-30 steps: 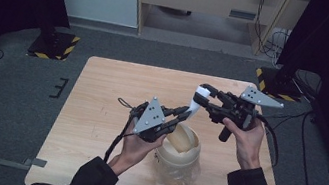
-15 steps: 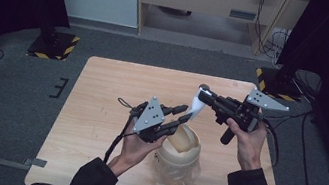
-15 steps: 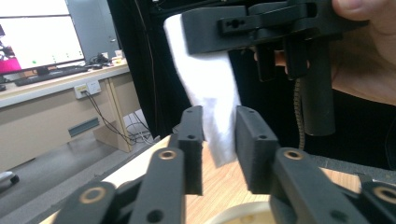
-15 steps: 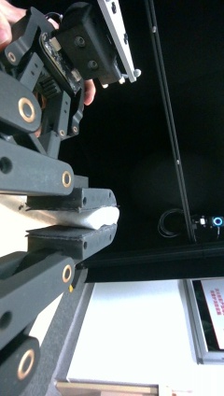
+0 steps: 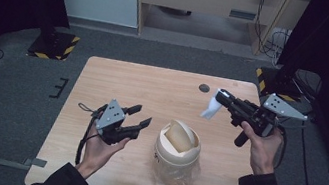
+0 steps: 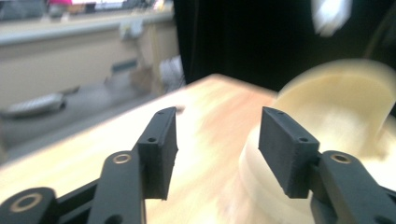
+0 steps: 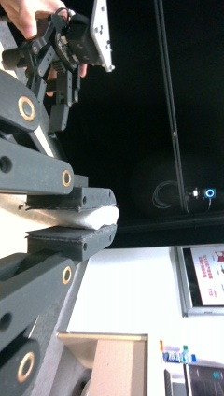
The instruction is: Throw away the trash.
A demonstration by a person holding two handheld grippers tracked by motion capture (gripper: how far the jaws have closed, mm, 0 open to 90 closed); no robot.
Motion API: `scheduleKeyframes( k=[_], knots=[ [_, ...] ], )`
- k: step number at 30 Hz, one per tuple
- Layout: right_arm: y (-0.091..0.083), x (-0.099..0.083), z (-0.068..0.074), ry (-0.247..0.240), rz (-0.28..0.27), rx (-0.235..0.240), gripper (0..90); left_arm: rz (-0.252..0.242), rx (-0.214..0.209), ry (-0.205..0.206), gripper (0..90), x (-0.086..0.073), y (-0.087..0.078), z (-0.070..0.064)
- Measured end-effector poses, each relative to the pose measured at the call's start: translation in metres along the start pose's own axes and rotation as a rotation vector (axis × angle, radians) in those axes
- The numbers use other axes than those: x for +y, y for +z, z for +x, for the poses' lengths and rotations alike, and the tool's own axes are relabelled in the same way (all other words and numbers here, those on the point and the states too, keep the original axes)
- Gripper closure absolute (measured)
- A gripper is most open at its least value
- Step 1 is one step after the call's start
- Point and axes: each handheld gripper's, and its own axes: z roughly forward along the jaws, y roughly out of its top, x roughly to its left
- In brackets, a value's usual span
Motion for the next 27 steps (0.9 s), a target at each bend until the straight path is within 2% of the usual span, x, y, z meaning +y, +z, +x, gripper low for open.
scheduleKeyframes(
  k=[3,4,5,9,12,16,19,27],
  knots=[
    [-0.005,-0.006,-0.002,0.002,0.005,-0.012,81.2,0.076,0.042,-0.047,38.2,-0.024,-0.007,0.010],
    [-0.006,-0.008,-0.002,0.000,0.007,-0.016,81.2,0.076,0.042,-0.047,35.1,-0.024,-0.007,0.010],
    [-0.007,-0.011,-0.002,0.001,0.007,-0.017,81.1,0.113,0.071,-0.093,32.7,-0.040,-0.011,0.014],
    [-0.006,-0.020,-0.002,-0.006,0.037,-0.028,81.2,0.195,0.121,-0.131,27.9,-0.065,-0.011,0.022],
    [-0.004,-0.028,-0.001,-0.007,0.061,-0.032,81.2,0.245,0.134,-0.170,25.3,-0.080,-0.007,0.029],
    [-0.003,-0.039,0.001,0.000,0.075,-0.031,81.2,0.298,0.156,-0.195,22.7,-0.092,-0.001,0.039],
    [-0.001,-0.047,0.002,-0.001,0.098,-0.035,81.2,0.311,0.166,-0.217,22.2,-0.097,0.001,0.043],
    [0.003,-0.057,0.005,0.002,0.126,-0.033,81.1,0.371,0.170,-0.211,21.6,-0.107,0.009,0.042]
  ],
)
